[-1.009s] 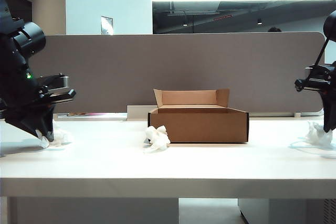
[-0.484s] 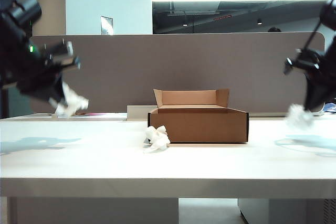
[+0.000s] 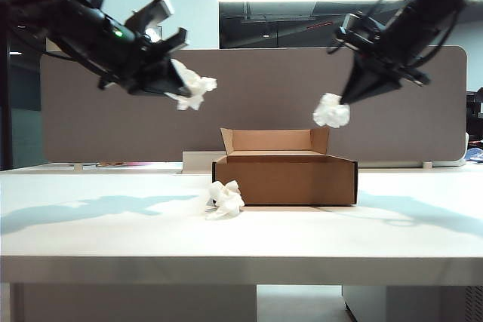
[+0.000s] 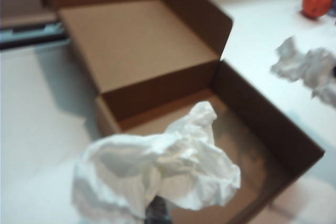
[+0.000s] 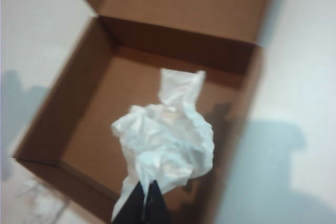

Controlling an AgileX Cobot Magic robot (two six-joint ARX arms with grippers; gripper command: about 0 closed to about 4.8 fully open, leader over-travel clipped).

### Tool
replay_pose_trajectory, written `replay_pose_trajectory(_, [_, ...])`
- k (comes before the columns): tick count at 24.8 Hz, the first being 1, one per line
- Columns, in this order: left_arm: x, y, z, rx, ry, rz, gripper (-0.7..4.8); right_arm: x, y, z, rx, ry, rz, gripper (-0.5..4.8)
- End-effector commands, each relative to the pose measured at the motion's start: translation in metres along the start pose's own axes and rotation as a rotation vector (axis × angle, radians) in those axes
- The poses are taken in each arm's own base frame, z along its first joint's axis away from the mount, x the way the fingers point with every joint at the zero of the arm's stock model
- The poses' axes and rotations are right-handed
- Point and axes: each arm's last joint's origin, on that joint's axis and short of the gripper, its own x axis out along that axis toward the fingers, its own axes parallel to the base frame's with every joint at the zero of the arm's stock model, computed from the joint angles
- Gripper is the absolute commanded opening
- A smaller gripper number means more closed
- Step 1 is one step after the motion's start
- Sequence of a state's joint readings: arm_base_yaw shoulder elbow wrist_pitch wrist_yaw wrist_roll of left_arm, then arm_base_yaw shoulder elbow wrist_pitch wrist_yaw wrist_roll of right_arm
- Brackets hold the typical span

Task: Pick up all the paper balls on the table and put them in the paper box.

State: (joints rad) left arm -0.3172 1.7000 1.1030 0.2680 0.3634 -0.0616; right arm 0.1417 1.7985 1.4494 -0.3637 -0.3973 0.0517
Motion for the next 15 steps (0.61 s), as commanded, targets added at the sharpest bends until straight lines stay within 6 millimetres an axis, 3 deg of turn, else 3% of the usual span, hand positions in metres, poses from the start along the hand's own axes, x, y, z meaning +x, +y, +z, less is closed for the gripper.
replay_pose_trajectory(1, [0.025,-0.006,0.0,-0.005,-0.031,-0.035,-0.06,0.004,0.017,0.005,-0.048,-0.044,0.04,-0.05])
replay_pose_trajectory(7, [0.067,-0.016,0.0,-0.087,0.04,-0.121,-0.06,0.01,0.027,0.003,-0.063,-0.03,0.053,-0.05])
replay_pose_trajectory(12, [0.09,-0.021,-0.002,-0.114,0.126,-0.142,-0.01,0.011,0.026,0.002,-0.06,-0.027,0.042,-0.05])
replay_pose_trajectory(15, [0.1,-0.023,-0.005,-0.129,0.177,-0.156,0.77,0.014,0.025,0.0,-0.055,-0.012,0.042,0.08])
